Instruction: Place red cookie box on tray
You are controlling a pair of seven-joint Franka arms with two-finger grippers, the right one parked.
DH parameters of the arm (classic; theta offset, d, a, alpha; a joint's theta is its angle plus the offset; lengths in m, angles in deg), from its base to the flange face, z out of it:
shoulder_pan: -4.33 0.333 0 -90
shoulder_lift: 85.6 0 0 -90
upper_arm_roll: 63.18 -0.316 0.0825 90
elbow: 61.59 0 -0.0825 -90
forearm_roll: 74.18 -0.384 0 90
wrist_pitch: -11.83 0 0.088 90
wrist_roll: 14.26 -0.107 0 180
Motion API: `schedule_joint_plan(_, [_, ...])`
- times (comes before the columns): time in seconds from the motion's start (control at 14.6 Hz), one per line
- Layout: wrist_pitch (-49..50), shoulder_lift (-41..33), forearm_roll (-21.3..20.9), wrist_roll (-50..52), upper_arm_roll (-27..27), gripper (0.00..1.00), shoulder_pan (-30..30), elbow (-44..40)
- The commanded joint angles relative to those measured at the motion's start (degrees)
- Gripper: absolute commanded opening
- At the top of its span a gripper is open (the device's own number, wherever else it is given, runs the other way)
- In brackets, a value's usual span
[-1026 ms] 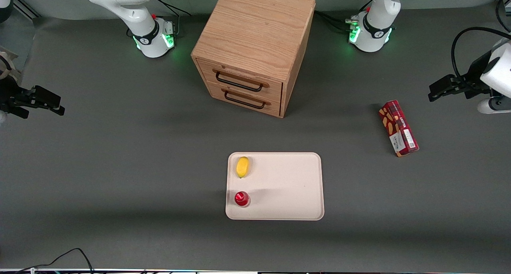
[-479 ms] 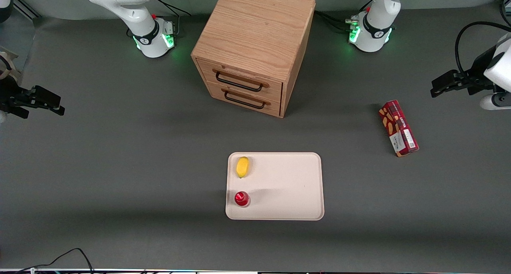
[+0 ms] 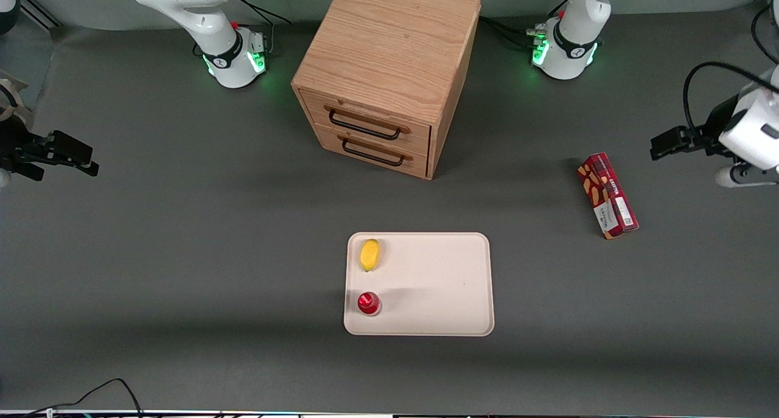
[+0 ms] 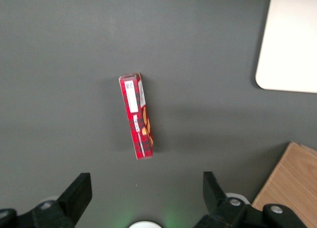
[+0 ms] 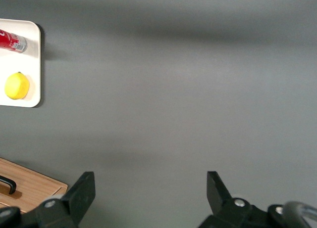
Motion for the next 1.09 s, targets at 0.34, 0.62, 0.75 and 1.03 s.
schedule_joint_plan(0.34, [-29.36,-3.10,-0.53,-1.90,-3.66,1.00,0.15,27.47])
schedule_joint_plan(0.62, [-50.09,-2.57,-0.35,-1.98,-4.28,1.00,0.06,41.89])
schedule_joint_plan(0.75, [-58.64,-1.35,-0.35,-2.51,-4.28,1.00,0.06,47.26])
schedule_joint_plan(1.03, [-63.94,1.91,-0.09,-3.91,-4.28,1.00,0.06,49.57])
